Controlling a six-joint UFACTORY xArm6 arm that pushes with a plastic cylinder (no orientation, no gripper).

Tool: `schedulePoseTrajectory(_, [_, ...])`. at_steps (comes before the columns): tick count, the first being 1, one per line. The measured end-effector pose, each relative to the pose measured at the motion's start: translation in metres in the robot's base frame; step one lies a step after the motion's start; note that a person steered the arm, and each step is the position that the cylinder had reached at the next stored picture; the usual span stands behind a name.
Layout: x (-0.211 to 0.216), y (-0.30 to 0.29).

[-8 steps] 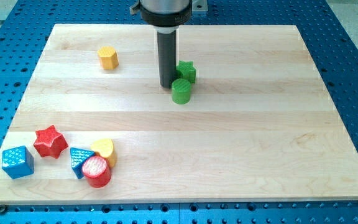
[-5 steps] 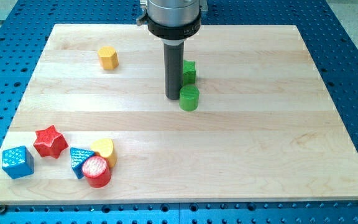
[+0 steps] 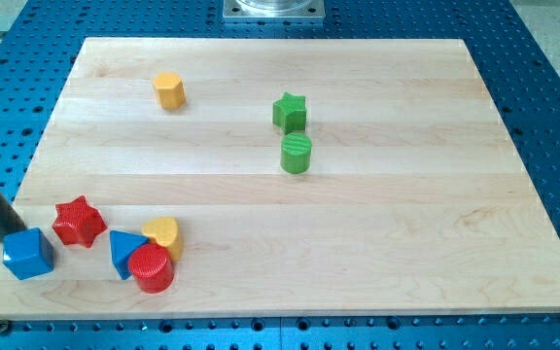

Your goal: Place the red blocks vertically below the green circle

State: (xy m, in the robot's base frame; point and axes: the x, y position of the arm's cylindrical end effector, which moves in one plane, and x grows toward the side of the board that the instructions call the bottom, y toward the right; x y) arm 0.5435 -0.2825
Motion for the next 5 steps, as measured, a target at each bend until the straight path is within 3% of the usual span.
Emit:
schedulePoseTrajectory(2, [-0.005, 0.118])
schedulePoseTrajectory(3, [-0.060, 0.163])
schedulePoseTrajectory(5, [-0.072, 0.168])
